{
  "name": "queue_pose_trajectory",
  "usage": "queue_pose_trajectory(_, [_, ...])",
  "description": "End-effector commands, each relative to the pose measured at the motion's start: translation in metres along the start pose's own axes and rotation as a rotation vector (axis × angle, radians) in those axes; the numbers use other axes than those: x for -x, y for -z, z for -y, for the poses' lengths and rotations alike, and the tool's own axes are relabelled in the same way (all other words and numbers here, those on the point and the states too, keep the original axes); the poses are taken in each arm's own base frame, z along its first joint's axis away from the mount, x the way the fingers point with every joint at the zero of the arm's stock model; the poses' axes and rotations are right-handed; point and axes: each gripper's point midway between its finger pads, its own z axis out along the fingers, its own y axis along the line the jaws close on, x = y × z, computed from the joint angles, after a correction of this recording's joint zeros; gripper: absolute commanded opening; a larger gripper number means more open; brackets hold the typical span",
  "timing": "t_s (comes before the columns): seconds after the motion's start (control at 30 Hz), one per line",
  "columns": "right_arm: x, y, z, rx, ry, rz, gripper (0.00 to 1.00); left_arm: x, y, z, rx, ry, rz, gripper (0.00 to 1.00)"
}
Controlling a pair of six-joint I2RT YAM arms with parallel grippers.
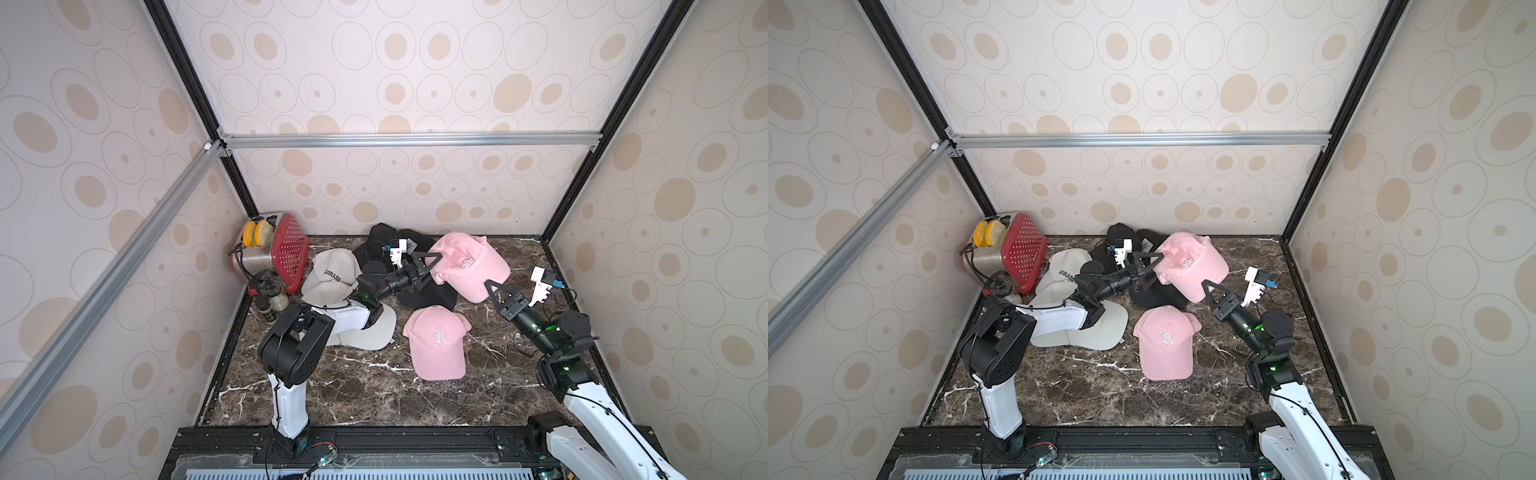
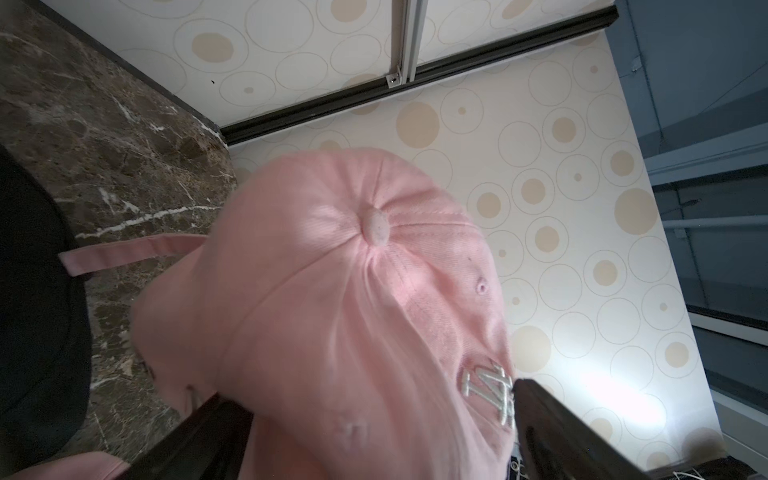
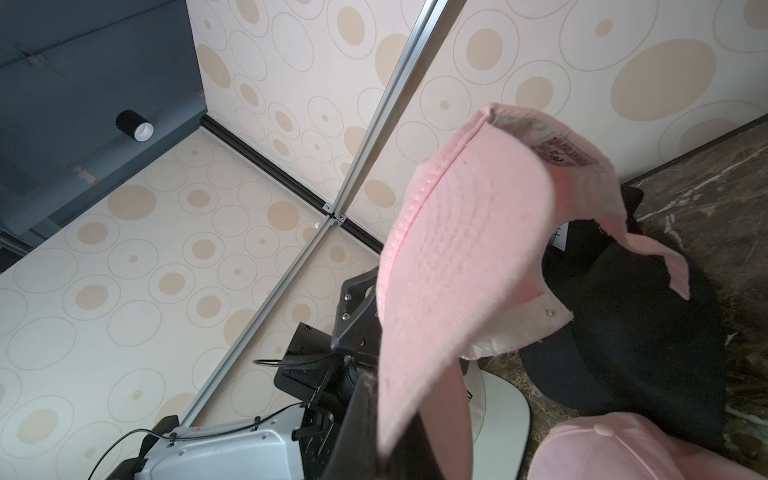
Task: Stack the baseball caps by color
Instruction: Pick up the baseball cap from the center of the board.
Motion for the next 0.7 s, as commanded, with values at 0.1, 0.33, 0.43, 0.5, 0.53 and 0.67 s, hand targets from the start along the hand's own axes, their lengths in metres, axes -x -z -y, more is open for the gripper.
queue_pose_trajectory(0.1, [-0.013,0.008,0.008,-0.018,0.030,-0.026,0.00,0.001,-0.005,0.047,-0.125,-0.092,-0.021,0.86])
queue_pose_trajectory(0.33, [-0.026,0.022,0.026,-0.092,0.041,-0.036,0.00,0.006,0.000,0.050,-0.127,-0.116,-0.012,0.59])
queue_pose_trajectory(0.43, [-0.034,0.022,0.035,-0.107,0.023,-0.053,0.00,0.007,-0.001,0.055,-0.145,-0.124,-0.020,0.40])
queue_pose_trajectory(0.5, [-0.037,0.021,0.038,-0.105,0.018,-0.066,0.00,0.007,-0.003,0.058,-0.165,-0.127,-0.028,0.28])
queue_pose_trajectory(0.53, [-0.038,0.020,0.039,-0.106,0.023,-0.075,0.00,0.007,-0.004,0.059,-0.172,-0.126,-0.033,0.21])
queue_pose_trajectory(0.67, [-0.046,0.019,0.047,-0.150,0.085,-0.137,0.06,0.007,-0.004,0.059,-0.166,-0.151,-0.059,0.00])
